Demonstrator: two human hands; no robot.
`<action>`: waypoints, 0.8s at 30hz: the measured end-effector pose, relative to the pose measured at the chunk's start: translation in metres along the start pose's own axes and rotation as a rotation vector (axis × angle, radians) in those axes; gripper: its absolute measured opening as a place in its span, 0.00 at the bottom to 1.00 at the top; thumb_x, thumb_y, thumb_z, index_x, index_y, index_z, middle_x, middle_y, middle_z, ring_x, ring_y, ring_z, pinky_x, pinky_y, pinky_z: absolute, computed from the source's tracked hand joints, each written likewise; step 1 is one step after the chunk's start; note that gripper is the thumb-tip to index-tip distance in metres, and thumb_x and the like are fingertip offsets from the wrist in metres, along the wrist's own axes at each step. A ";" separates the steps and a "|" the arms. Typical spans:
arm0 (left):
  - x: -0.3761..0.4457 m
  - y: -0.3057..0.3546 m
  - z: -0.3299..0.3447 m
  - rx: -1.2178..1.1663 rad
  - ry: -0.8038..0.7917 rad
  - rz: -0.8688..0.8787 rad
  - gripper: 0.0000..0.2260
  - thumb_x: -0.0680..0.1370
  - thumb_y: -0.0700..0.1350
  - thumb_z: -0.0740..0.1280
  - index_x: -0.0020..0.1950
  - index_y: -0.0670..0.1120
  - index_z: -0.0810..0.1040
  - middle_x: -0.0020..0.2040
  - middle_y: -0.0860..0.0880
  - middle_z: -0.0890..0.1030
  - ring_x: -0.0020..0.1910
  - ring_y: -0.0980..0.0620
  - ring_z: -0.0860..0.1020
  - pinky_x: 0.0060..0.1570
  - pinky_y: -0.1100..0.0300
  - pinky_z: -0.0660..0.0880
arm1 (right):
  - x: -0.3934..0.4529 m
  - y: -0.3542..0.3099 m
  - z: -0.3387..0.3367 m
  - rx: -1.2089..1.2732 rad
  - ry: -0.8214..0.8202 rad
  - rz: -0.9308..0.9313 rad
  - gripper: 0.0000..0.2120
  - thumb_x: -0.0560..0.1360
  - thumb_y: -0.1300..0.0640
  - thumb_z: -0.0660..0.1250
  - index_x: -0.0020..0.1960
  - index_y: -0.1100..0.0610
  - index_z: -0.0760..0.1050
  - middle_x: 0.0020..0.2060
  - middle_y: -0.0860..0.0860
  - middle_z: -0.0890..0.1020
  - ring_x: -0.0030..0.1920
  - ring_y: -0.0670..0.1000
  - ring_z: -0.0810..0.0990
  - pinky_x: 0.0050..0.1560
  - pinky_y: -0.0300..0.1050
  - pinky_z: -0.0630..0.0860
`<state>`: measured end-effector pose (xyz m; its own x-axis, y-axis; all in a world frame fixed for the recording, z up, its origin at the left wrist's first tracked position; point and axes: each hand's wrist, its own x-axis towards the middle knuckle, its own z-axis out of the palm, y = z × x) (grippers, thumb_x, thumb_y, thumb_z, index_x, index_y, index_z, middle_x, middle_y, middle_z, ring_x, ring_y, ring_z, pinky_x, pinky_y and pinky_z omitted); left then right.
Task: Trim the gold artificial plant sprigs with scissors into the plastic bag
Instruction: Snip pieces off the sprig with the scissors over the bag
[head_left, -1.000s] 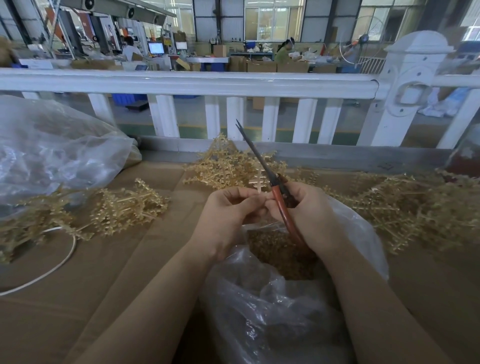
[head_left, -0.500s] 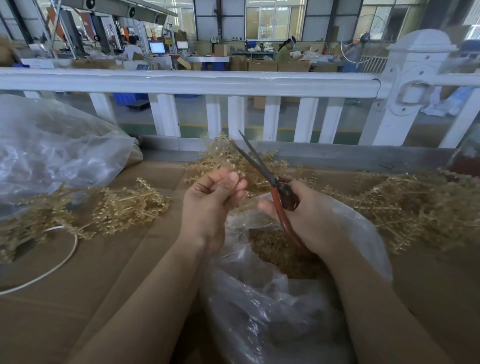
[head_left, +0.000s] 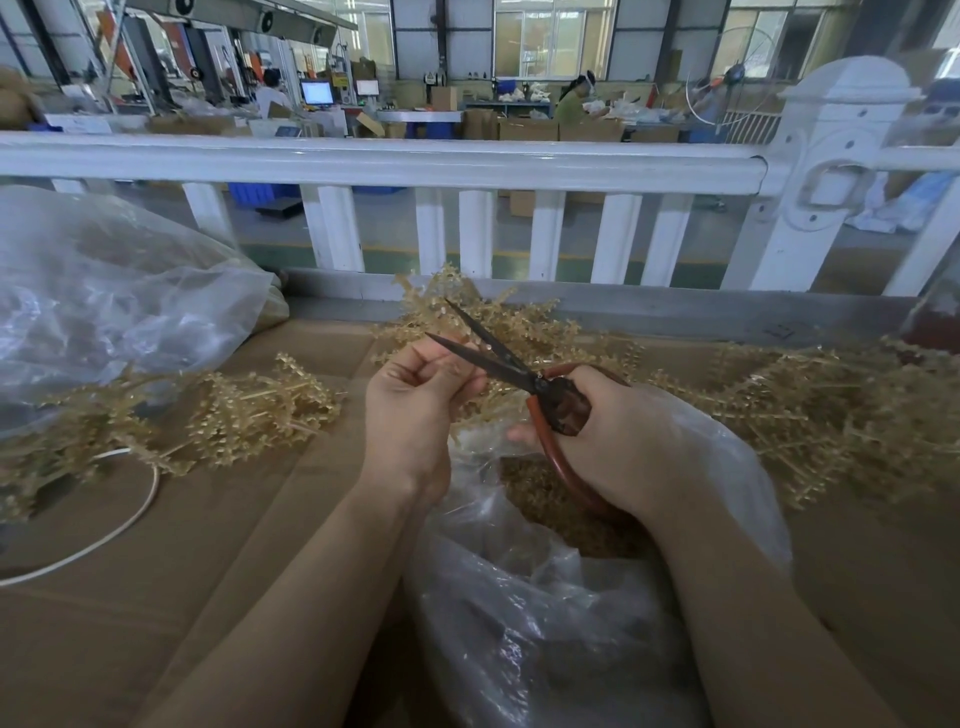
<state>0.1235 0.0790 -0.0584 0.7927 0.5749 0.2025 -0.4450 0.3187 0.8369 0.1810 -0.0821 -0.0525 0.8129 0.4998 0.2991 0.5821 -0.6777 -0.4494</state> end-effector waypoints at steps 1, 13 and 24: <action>0.000 0.000 0.000 -0.003 0.002 0.001 0.08 0.77 0.31 0.66 0.42 0.41 0.80 0.36 0.48 0.82 0.37 0.54 0.80 0.42 0.65 0.79 | 0.000 0.001 0.001 0.002 0.013 -0.004 0.25 0.65 0.22 0.64 0.53 0.37 0.71 0.35 0.33 0.73 0.36 0.33 0.68 0.33 0.30 0.59; 0.000 0.001 0.000 0.019 0.012 0.008 0.06 0.76 0.31 0.68 0.41 0.40 0.80 0.36 0.46 0.82 0.37 0.53 0.80 0.43 0.63 0.79 | 0.003 0.006 0.010 0.068 0.057 -0.014 0.30 0.60 0.17 0.58 0.48 0.37 0.73 0.35 0.37 0.79 0.37 0.35 0.74 0.35 0.32 0.65; -0.002 0.003 0.003 0.005 -0.014 -0.047 0.10 0.75 0.34 0.70 0.36 0.46 0.83 0.36 0.47 0.84 0.35 0.55 0.82 0.40 0.65 0.79 | 0.003 0.008 0.010 0.067 0.088 -0.034 0.36 0.60 0.17 0.57 0.54 0.42 0.77 0.38 0.38 0.80 0.37 0.35 0.74 0.36 0.29 0.66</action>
<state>0.1216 0.0765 -0.0554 0.8187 0.5486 0.1697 -0.4046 0.3414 0.8484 0.1884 -0.0809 -0.0632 0.7932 0.4707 0.3863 0.6089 -0.6223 -0.4920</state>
